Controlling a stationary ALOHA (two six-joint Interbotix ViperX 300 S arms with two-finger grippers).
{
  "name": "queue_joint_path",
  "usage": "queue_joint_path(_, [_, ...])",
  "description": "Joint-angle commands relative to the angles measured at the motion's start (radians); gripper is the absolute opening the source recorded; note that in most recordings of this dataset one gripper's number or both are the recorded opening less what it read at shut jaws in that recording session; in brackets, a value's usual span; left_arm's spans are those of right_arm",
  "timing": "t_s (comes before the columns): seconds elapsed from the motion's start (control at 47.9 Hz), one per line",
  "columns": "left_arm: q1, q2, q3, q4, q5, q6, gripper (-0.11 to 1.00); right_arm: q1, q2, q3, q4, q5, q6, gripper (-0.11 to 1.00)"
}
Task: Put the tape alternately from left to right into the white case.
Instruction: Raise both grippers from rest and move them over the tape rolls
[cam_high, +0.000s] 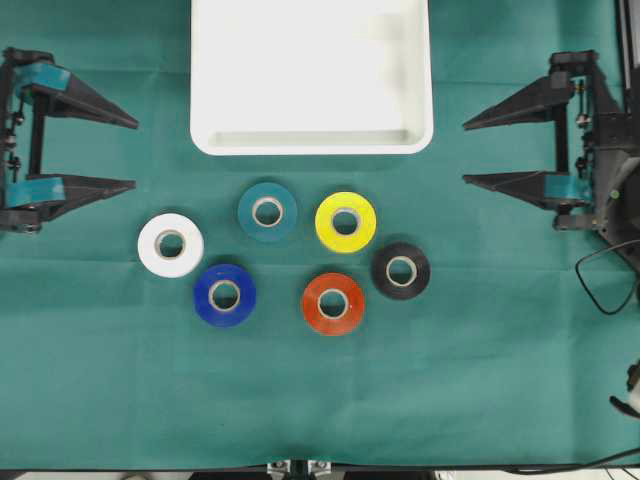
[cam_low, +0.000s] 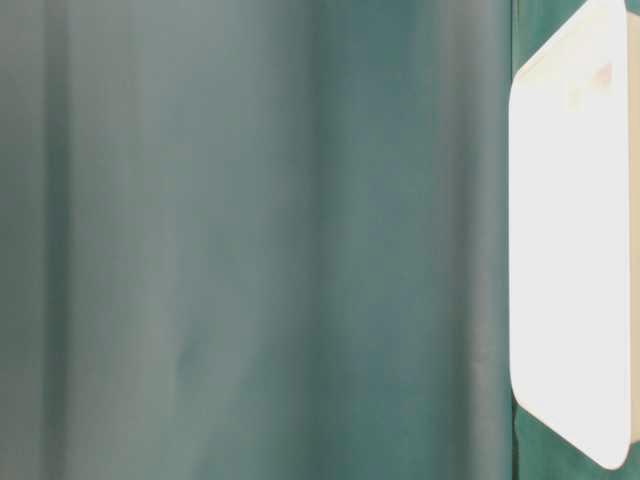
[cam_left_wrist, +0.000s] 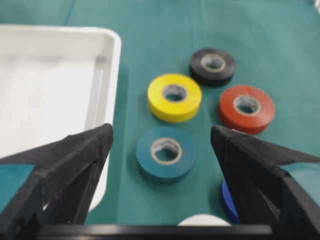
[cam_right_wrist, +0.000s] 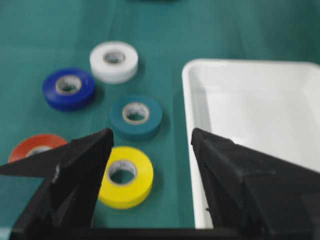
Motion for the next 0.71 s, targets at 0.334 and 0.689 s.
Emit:
queue_joint_path(0.334, [-0.005, 0.138, -0.098, -0.002, 0.135, -0.058, 0.55, -0.002, 0.107, -0.077, 0.002, 0.097, 0.005, 0.75])
queue_joint_path(0.689, [-0.011, 0.241, -0.161, -0.002, 0.195, -0.057, 0.55, 0.0, 0.183, -0.121, 0.0, 0.175, 0.005, 0.75])
